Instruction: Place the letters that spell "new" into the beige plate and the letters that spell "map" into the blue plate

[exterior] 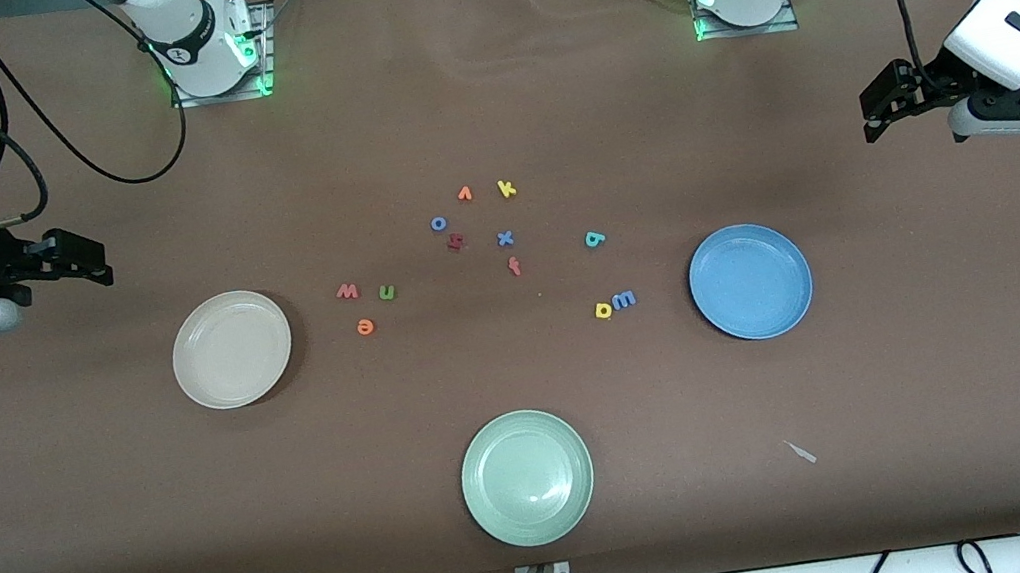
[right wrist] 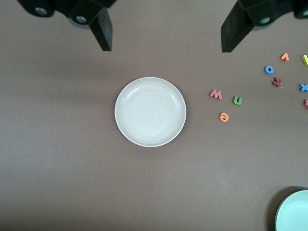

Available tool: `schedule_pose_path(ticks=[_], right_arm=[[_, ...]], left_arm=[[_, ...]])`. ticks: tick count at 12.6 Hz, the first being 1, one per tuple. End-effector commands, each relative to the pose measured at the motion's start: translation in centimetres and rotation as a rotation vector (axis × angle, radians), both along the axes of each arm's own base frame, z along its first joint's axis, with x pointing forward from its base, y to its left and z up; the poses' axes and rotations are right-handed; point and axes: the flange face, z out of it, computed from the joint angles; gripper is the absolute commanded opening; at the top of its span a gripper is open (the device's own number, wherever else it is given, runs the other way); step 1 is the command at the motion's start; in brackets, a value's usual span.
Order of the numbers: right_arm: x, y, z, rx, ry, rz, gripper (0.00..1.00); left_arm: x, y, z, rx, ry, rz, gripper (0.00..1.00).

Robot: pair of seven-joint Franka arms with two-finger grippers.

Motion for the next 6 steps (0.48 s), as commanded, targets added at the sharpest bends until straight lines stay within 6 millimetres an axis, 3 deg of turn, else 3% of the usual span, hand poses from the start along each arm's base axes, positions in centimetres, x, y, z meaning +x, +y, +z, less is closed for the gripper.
schedule_pose_path(ticks=[1, 3, 6], right_arm=[[0.5, 0.5, 1.1, 0.02, -0.039, -0.01, 1.0], [0.6, 0.3, 1.1, 0.023, -0.045, 0.007, 1.0], [0.4, 1.8, 2.0, 0.019, -0.048, 0.028, 1.0]], left_arm=[[-0.2, -0.2, 0.3, -0.016, 0.003, -0.011, 1.0], [-0.2, -0.2, 0.3, -0.016, 0.003, -0.011, 1.0], [-0.2, -0.2, 0.3, -0.016, 0.003, -0.011, 1.0]])
